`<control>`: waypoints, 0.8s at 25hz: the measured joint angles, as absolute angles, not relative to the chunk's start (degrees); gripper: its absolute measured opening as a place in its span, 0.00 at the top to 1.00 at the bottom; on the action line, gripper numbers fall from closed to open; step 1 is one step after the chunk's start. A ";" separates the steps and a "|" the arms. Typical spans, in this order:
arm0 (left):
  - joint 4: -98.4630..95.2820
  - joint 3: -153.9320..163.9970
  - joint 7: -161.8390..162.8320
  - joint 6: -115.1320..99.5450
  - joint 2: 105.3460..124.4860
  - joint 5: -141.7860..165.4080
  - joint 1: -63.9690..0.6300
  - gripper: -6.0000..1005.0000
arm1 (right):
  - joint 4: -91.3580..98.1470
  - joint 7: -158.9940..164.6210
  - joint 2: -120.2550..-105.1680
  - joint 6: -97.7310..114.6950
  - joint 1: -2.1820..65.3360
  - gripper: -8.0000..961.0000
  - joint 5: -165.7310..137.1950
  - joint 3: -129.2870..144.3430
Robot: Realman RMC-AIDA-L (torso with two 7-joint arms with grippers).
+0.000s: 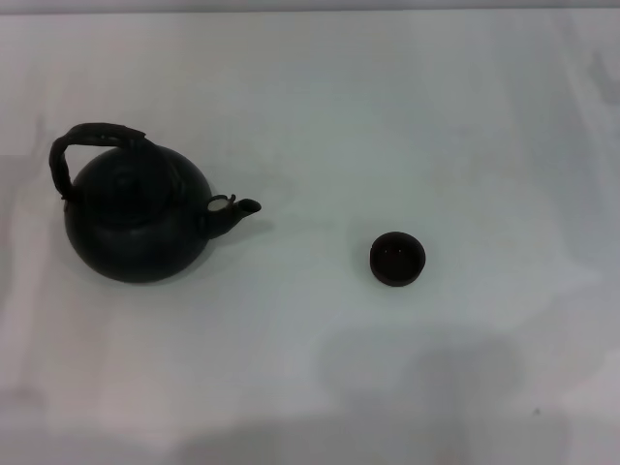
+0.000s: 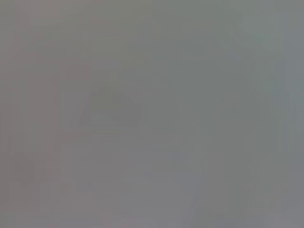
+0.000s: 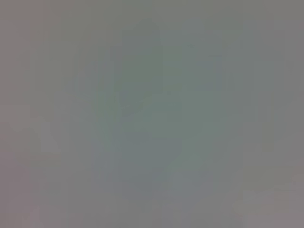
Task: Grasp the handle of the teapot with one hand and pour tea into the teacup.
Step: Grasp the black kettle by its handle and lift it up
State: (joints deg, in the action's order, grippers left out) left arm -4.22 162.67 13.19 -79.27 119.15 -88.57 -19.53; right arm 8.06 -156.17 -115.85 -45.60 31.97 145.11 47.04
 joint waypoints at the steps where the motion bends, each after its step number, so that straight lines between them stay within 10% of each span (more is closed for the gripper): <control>1: -4.22 162.67 13.19 -79.27 119.15 -88.57 -19.53 0.12 | 8.06 -156.17 -115.85 -45.60 31.97 0.13 145.11 47.04; 20: 4.51 162.69 28.12 -90.84 118.52 -61.04 -9.73 0.12 | 8.30 -155.59 -115.40 -43.61 32.88 0.13 145.10 40.07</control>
